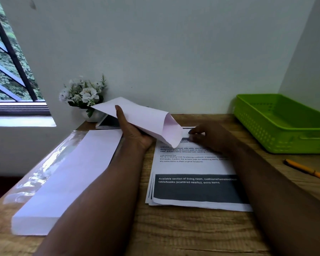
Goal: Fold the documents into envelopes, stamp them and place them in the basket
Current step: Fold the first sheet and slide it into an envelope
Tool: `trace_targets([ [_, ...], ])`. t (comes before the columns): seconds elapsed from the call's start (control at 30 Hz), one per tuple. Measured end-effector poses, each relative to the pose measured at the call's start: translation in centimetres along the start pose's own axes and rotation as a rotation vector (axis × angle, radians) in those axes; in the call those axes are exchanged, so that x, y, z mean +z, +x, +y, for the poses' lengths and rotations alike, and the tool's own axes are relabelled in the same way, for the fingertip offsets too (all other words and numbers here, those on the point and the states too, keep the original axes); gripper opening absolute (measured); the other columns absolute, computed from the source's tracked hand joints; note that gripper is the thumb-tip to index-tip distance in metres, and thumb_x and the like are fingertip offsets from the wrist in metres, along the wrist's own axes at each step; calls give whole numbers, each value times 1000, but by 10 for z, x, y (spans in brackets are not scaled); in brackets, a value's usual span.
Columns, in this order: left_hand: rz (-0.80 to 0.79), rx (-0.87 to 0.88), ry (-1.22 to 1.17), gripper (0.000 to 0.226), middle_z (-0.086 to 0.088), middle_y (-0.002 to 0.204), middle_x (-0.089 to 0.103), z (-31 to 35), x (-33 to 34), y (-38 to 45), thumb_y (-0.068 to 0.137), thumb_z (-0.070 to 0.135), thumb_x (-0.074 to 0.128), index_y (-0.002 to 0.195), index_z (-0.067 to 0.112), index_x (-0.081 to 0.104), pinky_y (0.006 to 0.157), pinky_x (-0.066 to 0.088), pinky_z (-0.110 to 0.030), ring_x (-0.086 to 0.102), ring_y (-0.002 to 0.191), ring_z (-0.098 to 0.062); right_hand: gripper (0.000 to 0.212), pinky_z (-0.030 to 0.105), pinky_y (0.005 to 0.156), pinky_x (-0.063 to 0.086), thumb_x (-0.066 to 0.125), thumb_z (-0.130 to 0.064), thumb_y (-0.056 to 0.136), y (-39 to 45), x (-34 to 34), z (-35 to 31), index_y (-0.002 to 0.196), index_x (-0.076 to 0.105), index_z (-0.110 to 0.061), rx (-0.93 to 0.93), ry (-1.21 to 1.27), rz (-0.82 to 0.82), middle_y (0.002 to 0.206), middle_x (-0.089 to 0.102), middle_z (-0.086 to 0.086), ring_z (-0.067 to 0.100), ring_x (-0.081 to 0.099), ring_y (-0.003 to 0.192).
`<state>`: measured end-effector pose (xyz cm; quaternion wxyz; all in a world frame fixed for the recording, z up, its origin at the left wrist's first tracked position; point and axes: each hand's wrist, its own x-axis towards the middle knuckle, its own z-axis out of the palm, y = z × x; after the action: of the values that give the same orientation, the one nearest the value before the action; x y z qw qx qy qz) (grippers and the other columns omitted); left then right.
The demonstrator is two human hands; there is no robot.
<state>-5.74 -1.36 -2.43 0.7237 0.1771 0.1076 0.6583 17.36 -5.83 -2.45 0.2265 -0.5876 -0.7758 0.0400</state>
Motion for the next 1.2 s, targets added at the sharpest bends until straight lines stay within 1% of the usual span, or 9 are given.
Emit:
trace_targets([
  [0.1,-26,-9,-24,71,-10,92,62,0,0,-2,64,77,62,101,17,58,104,37,-52,60,92,-33,15,38,75,50,55,-26,89,5,-3,-4,92,68,-21,-9,-160,188,96,71,3,25,63,89],
  [0.2,-28,-24,-40,74,-10,91,62,2,-1,-2,64,79,59,104,17,57,103,37,-55,61,95,-35,14,36,72,52,57,-17,88,7,-11,-9,92,70,-15,-41,-82,636,93,72,7,28,66,86],
  [0.33,-30,-5,-82,76,-11,94,61,3,-4,2,62,79,62,111,20,56,103,35,-58,57,107,-39,9,20,63,48,64,-7,81,7,-46,-31,81,72,-8,167,861,1019,70,69,-4,6,61,64],
  [0.43,-24,1,-106,78,-11,93,61,3,-4,2,61,79,62,110,18,56,103,35,-59,56,107,-38,13,16,38,35,60,-6,84,-3,-61,-37,70,61,-8,355,1389,515,45,51,-2,9,43,36],
  [0.57,-18,-14,-105,83,-12,96,62,4,-5,2,58,81,63,112,18,56,102,35,-59,56,110,-39,21,14,33,26,58,-7,87,-20,-50,-33,67,53,-5,423,1048,-21,38,42,2,12,35,28],
  [0.77,-7,19,-109,77,-13,92,61,4,-4,2,63,81,59,105,16,59,102,35,-61,57,105,-40,8,17,35,42,63,-3,85,-18,-44,-34,79,60,0,519,1100,-90,51,62,5,11,55,38],
  [0.87,-16,10,-80,77,-12,91,61,1,-3,3,62,81,60,106,17,58,101,37,-59,57,103,-39,23,30,60,55,71,-5,79,-13,-33,-35,97,64,7,525,1111,-58,86,70,22,25,65,66],
  [1.1,-8,4,-46,82,-13,94,61,1,-5,6,59,78,64,115,19,55,101,38,-60,54,110,-40,20,28,66,43,68,-36,85,1,-24,-42,92,73,-17,269,747,29,81,66,1,13,57,73],
  [1.2,-2,17,-53,79,-13,93,61,2,-6,7,61,78,63,114,19,55,101,38,-60,55,109,-41,28,34,74,50,68,-35,84,-10,-42,-23,112,66,-30,310,720,-210,105,70,0,18,64,85],
])
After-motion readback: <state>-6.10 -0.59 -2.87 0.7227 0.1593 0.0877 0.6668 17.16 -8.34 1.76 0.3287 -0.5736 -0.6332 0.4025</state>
